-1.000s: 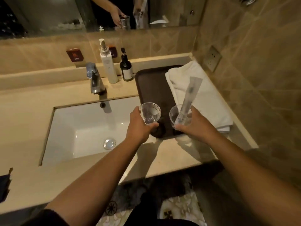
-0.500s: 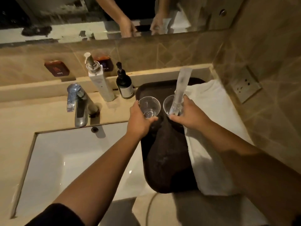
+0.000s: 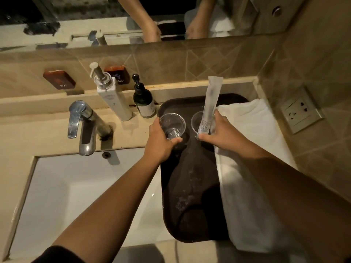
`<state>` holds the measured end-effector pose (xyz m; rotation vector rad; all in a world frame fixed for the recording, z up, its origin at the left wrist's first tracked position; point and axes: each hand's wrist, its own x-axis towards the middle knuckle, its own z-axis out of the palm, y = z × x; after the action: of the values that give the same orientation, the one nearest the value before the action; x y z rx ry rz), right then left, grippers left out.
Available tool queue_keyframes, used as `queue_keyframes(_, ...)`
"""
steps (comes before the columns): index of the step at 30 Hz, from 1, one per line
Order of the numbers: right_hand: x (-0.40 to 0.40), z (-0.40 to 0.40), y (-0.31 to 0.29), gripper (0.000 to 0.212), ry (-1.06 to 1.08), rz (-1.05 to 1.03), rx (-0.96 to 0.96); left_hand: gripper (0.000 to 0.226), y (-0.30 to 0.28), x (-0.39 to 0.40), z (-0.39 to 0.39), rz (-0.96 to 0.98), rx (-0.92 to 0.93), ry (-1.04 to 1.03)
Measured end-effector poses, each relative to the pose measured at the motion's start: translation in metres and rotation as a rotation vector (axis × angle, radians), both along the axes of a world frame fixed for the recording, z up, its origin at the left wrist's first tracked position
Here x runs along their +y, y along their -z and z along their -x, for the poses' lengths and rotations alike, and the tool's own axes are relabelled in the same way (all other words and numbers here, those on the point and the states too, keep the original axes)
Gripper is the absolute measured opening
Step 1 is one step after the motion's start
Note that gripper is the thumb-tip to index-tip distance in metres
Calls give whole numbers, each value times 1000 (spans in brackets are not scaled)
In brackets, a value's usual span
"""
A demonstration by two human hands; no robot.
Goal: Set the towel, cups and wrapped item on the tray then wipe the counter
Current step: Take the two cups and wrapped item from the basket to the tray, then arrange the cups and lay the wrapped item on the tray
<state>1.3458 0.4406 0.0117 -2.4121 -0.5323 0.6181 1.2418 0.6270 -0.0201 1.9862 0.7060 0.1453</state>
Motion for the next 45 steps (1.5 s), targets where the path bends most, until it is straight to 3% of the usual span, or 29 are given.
queue_keyframes(4, -1, -1, -10, 88, 17, -31, 29, 90, 1, 2, 0, -9, 16, 17)
queue_keyframes(9, 0, -15, -27, 97, 142, 59, -112, 90, 0, 3, -1, 15, 21, 26)
queue_keyframes(13, 6, -42, -33, 73, 238, -124, 90, 90, -4, 3, -1, 7, 24, 29)
queue_keyframes(17, 10, -50, -25, 19, 239, -224, 157, 89, -8, 3, -1, 25, 16, 41)
queue_keyframes(18, 10, -49, -24, 14, 242, -237, 142, 89, -8, 3, 0, 27, 16, 48)
queue_keyframes(26, -8, -28, -63, 10, 282, -480, 90, 114, -10, 9, 13, -5, 65, 101)
queue_keyframes(31, -20, 0, -104, 17, 204, -558, 46, 93, -28, 6, 34, -128, 32, 165)
queue_keyframes(33, -23, 18, -106, 16, 178, -551, 67, 77, -41, -4, 50, -138, -62, 185)
queue_keyframes(36, -19, 51, -97, 19, 150, -550, 182, 57, -61, -29, 74, -46, -148, 266)
queue_keyframes(40, -15, 84, -72, 31, 129, -523, 323, 27, -63, -58, 99, 168, -72, 358)
queue_keyframes(45, -21, 108, -35, 31, 211, -451, 449, 25, -36, -78, 137, 267, 59, 370)
